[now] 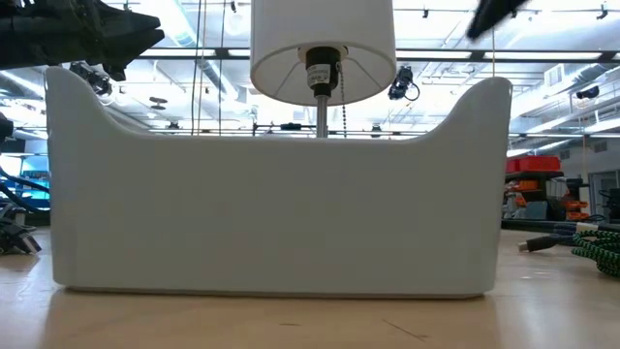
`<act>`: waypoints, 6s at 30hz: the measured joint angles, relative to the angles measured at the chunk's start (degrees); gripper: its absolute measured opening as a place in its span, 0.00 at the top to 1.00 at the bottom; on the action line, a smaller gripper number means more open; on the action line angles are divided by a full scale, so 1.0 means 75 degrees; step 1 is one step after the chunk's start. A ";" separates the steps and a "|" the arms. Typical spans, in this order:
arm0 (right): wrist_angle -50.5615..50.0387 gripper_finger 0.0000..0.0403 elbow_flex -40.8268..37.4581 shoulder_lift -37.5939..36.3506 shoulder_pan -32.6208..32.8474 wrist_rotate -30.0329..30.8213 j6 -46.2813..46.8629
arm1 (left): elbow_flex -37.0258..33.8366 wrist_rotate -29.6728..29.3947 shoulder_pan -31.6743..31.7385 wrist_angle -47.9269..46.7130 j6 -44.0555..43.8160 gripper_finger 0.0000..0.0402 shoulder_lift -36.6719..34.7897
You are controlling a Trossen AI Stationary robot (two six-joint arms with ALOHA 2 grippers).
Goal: Pick & Place USB Port
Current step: Put the purple charger cable into the yellow bin, then put the black charger cable into the white bin
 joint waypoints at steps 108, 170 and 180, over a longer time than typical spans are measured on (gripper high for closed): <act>0.0726 0.99 -0.4359 -0.0613 0.0204 -0.1945 0.7063 | 0.0003 0.1118 -0.0001 -0.0440 -0.1810 0.64 0.0000; 0.9710 0.84 -0.4197 -0.0117 -0.6589 -0.3292 -0.2978 | 0.0003 0.0915 -0.0001 -0.0446 -0.1784 0.64 0.0000; 0.9700 0.81 -0.4197 -0.0136 -0.6580 -0.3730 -0.2738 | 0.0003 0.0915 -0.0002 -0.0446 -0.1786 0.64 0.0000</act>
